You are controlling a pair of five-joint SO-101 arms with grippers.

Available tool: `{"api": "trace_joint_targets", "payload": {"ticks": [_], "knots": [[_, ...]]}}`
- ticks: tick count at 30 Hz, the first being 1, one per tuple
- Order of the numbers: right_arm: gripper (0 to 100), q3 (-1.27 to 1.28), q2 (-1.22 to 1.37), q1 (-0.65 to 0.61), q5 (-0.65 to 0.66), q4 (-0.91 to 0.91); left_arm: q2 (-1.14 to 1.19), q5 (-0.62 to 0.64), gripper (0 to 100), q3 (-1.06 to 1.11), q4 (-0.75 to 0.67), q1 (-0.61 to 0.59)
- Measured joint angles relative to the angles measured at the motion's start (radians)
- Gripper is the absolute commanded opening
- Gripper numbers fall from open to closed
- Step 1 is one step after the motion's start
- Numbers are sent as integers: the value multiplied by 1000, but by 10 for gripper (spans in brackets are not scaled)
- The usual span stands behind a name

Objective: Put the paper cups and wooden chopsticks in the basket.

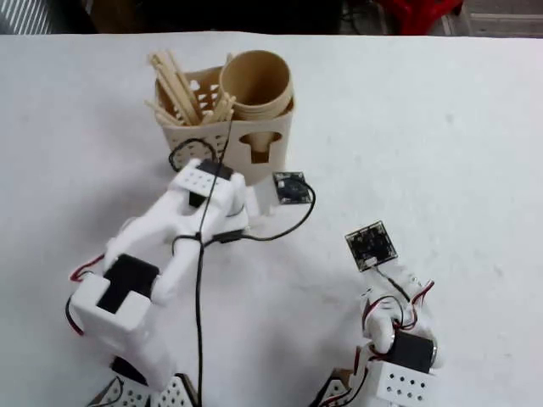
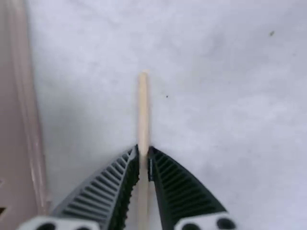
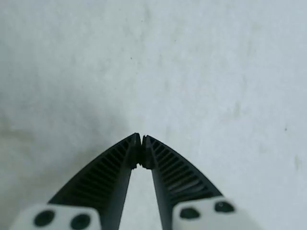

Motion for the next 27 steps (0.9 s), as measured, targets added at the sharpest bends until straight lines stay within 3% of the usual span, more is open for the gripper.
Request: {"api": "trace_joint_targets", "payload": {"ticks": [4, 15, 23, 27], "knots": [[18, 0, 0, 0, 0, 0, -43, 8, 28, 0, 37, 34], [18, 0, 0, 0, 0, 0, -347, 167, 28, -150, 273, 308], [18, 0, 0, 0, 0, 0, -443, 327, 28, -534, 364, 327], [18, 0, 0, 0, 0, 0, -446, 350, 27, -799, 356, 311]]}}
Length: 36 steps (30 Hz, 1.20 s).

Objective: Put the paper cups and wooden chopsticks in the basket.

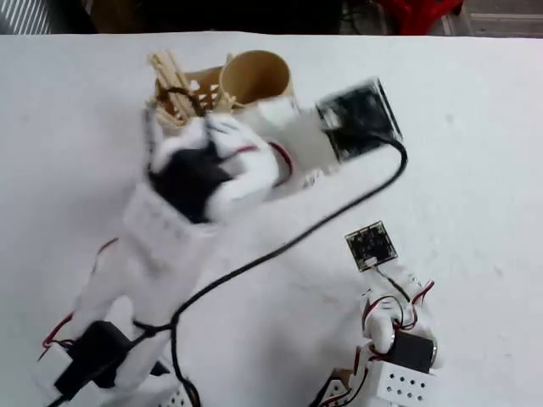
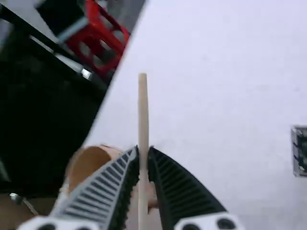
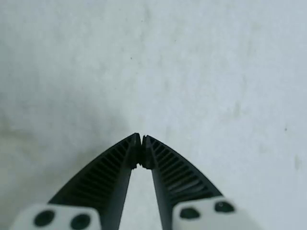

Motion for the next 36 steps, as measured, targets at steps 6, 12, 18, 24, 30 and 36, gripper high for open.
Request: {"api": "trace_joint_targets", "payload": {"ticks": [6, 12, 18, 24, 30, 36], "knots": [[18, 0, 0, 0, 0, 0, -6, 81, 27, -221, -153, -164], [18, 0, 0, 0, 0, 0, -8, 416, 31, -229, -278, -365], [18, 0, 0, 0, 0, 0, 9, 632, 32, -169, -420, -456], [18, 0, 0, 0, 0, 0, 81, 720, 32, -124, -506, -489], [18, 0, 0, 0, 0, 0, 127, 735, 32, -124, -526, -496], [18, 0, 0, 0, 0, 0, 129, 735, 32, -124, -526, -497]]}}
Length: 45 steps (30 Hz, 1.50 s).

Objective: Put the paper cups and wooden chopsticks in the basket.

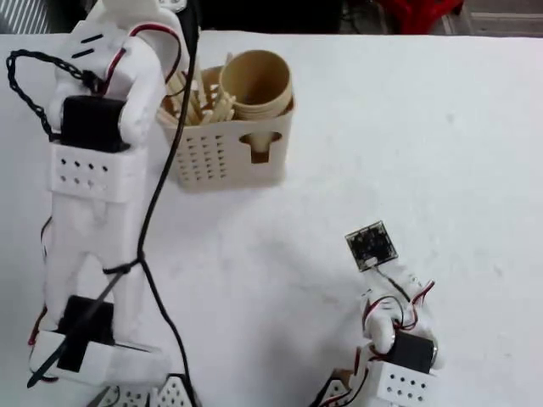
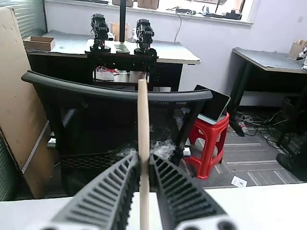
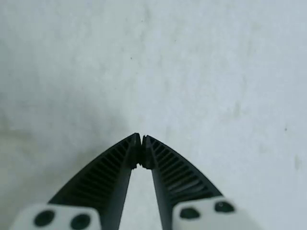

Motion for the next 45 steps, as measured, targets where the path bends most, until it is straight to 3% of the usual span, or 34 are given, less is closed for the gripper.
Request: {"api": "trace_joint_targets", "payload": {"ticks": [5, 11, 25, 41, 45], "knots": [[18, 0, 0, 0, 0, 0, 0, 0, 36, 0, 0, 0], [18, 0, 0, 0, 0, 0, 0, 6, 138, 0, 0, 0], [18, 0, 0, 0, 0, 0, 0, 6, 138, 0, 54, 0], [18, 0, 0, 0, 0, 0, -41, 6, 138, 0, 704, 0], [18, 0, 0, 0, 0, 0, -149, 6, 55, 0, 810, 0]]}}
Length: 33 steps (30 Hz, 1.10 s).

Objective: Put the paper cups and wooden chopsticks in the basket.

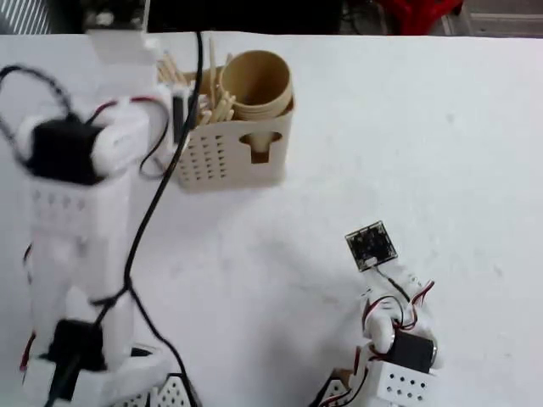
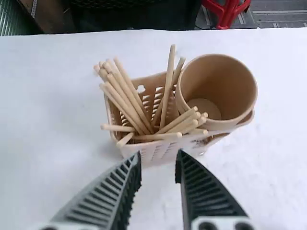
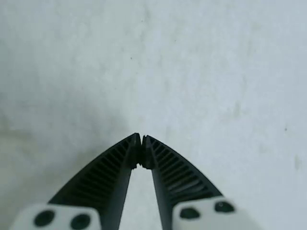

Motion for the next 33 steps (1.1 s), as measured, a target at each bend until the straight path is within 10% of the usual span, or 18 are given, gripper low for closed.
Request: {"api": "trace_joint_targets", "payload": {"ticks": [17, 33], "knots": [[18, 0, 0, 0, 0, 0, -356, -57, 24, 647, -101, 0], [18, 0, 0, 0, 0, 0, -1169, -57, 24, 2197, -1436, -218]]}}
